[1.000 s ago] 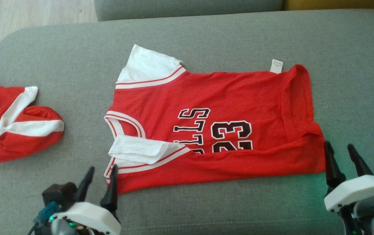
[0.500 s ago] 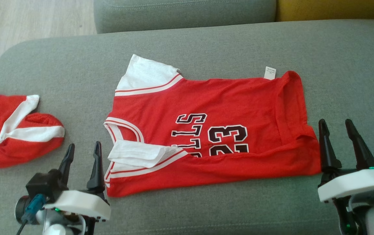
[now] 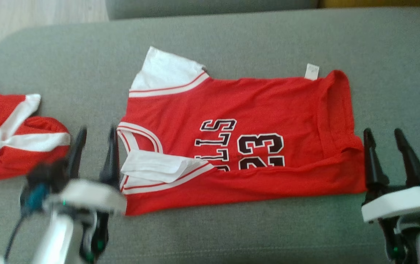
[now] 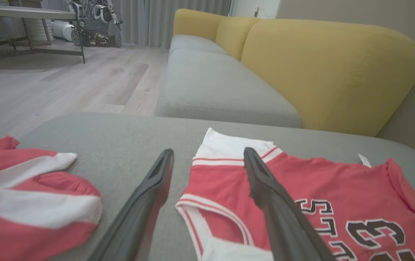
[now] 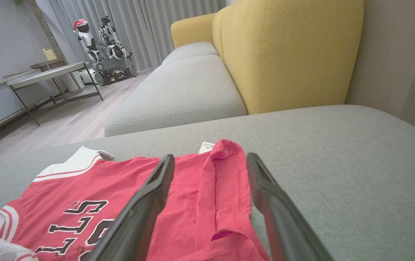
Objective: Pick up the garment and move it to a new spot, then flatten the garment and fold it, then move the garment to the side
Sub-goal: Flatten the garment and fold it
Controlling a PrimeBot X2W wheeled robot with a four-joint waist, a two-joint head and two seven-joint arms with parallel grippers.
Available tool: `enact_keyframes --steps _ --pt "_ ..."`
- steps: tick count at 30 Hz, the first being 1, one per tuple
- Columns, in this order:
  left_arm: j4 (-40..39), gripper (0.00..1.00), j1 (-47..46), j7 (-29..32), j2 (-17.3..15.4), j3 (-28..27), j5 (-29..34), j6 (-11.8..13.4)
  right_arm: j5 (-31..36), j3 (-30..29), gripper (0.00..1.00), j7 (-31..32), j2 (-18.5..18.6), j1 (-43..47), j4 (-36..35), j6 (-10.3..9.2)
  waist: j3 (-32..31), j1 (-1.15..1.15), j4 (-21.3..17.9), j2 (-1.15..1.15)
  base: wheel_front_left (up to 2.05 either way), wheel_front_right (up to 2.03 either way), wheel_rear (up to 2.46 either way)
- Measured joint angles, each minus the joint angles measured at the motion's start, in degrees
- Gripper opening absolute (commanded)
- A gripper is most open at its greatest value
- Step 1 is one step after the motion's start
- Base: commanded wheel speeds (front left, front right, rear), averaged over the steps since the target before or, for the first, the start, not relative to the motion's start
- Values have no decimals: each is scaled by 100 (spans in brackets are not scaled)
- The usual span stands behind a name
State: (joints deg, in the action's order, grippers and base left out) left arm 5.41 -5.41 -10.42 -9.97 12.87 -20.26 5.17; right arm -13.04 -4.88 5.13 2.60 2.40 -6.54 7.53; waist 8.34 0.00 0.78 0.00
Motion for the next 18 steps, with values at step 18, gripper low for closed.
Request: enact_keyframes --steps 18 --pt "2929 100 -4222 665 65 154 -786 -1181 58 71 100 42 0 -1160 -214 0 1559 1 -207 0 0 0 0"
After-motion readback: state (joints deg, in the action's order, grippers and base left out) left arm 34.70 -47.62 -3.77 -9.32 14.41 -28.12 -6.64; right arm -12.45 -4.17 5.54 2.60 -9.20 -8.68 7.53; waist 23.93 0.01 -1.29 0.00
